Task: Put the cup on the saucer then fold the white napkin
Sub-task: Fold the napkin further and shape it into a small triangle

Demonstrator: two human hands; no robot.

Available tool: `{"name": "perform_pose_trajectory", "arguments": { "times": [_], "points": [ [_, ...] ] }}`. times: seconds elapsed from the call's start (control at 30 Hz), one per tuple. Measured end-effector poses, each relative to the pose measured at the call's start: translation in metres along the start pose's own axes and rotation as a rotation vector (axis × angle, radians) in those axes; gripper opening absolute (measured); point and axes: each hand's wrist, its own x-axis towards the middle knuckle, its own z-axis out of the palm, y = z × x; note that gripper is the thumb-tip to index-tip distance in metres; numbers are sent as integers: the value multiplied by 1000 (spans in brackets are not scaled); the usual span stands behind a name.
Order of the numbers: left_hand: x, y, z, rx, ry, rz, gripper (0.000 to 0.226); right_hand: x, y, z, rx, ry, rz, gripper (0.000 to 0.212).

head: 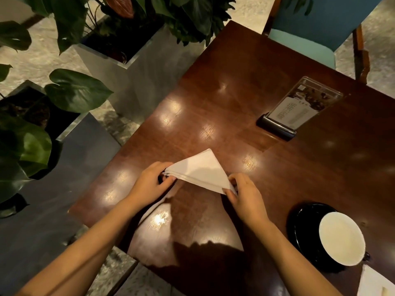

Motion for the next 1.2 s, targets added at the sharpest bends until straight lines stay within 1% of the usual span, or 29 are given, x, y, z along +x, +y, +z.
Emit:
{"name": "perform_pose_trajectory", "arguments": {
  "times": [0.07, 0.13, 0.2, 0.27, 0.3, 0.37, 0.43, 0.5, 0.6, 0.7, 0.77, 0.83, 0.9, 1.0, 1.07, 1.13, 1.2],
  "points": [
    [1, 1, 4, -24, 29, -33, 30, -3, 1, 2, 58, -14, 51, 21],
    [2, 2, 10, -50, 64, -78, 27, -4, 2, 2, 88, 10, 93, 15],
    [3, 4, 16, -79, 119, -158, 22, -3, 1, -1, 107, 74, 83, 10],
    [5, 8, 20, -124, 174, -251, 17, 2, -3, -7, 168, 148, 78, 10],
    [5, 9, 21, -125, 180, -269, 16, 5, -4, -10, 192, 166, 81, 11],
    [5, 9, 22, -88, 135, -229, 17, 12, -4, -13, 203, 160, 86, 12],
    [3, 11, 21, -75, 92, -185, 28, 18, 0, -14, 209, 125, 93, 12],
    [3, 14, 21, -84, 98, -178, 34, 23, 1, -17, 274, 99, 110, 12],
    [8, 14, 25, -67, 159, -180, 20, 30, -2, -26, 351, 101, 89, 13],
    [11, 13, 27, -32, 190, -228, 18, 36, -2, -31, 335, 109, 56, 11],
    [12, 14, 27, -27, 207, -264, 19, 34, 2, -25, 267, 74, 55, 10],
    [11, 16, 27, -57, 227, -295, 20, 28, 8, -11, 157, 24, 63, 8],
    [12, 17, 27, -112, 239, -346, 19, 21, 15, 4, 109, 15, 55, 6],
    [14, 18, 23, -178, 224, -432, 16, 13, 23, 18, 141, 80, 27, 4],
    [20, 16, 20, -238, 186, -493, 13, 9, 27, 24, 145, 121, 1, 5],
    [26, 13, 13, -319, 97, -560, 14, 4, 28, 28, 133, 158, -26, 12],
    [28, 11, 4, -348, 25, -575, 22, -1, 27, 28, 107, 168, -59, 24]
  ]
}}
